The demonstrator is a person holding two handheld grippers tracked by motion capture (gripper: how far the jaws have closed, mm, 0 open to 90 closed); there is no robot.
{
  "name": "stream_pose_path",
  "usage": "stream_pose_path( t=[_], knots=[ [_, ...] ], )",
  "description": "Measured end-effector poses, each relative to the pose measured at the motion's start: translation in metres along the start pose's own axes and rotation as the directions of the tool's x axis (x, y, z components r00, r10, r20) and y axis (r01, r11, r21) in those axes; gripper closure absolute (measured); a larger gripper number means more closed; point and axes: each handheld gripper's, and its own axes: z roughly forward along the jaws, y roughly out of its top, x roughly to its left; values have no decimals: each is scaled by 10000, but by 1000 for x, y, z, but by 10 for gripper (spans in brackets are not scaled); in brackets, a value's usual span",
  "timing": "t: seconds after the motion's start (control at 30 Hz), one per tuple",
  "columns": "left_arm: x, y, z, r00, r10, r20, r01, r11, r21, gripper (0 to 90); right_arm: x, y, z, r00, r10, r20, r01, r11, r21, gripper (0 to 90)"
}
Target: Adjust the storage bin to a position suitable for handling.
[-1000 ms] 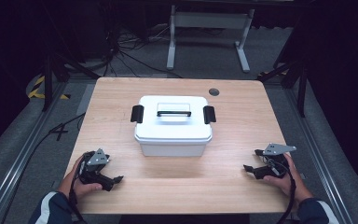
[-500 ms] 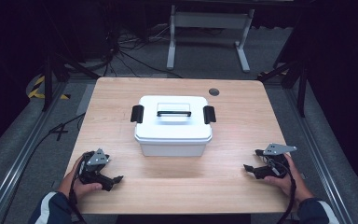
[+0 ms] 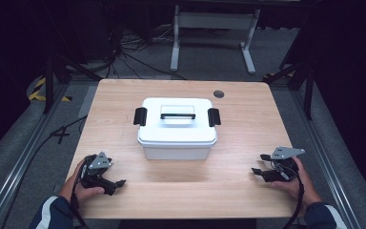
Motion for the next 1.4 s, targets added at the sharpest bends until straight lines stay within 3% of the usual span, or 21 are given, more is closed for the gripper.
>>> stream_pose_path(
  t=[0.2, 0.53, 0.67, 0.9, 1.2, 1.23, 1.27, 1.3, 1.4],
  knots=[
    [0, 0, 0, 10000, -15, 10, 15, 10000, -19, 5, -2, 17, -11, 9998, -173, 25, 173, 9995, -266, 358],
    [0, 0, 0, 10000, -20, 2, 20, 10000, -5, 5, -4, 48, -23, 9945, -1039, -112, 1038, 9945, -116, 385],
    [0, 0, 0, 10000, -14, 1, 14, 10000, -4, 5, -7, 71, -32, 9893, -1452, -134, 1451, 9894, -56, 422],
    [0, 0, 0, 10000, -14, 0, 14, 10000, -1, 5, -7, 124, -46, 9738, -2272, -108, 2274, 9734, 274, 438],
    [0, 0, 0, 10000, -14, 5, 14, 10000, -29, 6, -1, 167, -48, 9513, -3077, -163, 3081, 9503, 439, 456],
    [0, 0, 0, 10000, -19, 9, 19, 10000, -22, 5, 2, 179, -47, 9441, -3294, -153, 3297, 9426, 525, 464],
    [0, 0, 0, 10000, -19, 9, 19, 10000, -22, 5, 2, 179, -47, 9441, -3294, -153, 3297, 9426, 525, 464],
    [0, 0, 0, 10000, -3, -2, 3, 10000, -27, 5, 5, 188, -46, 9350, -3540, -209, 3546, 9334, 554, 470],
    [0, 0, 0, 10000, -13, 10, 13, 10000, -18, 5, 9, 197, -44, 9283, -3703, -343, 3717, 9266, 573, 476]
  ],
)
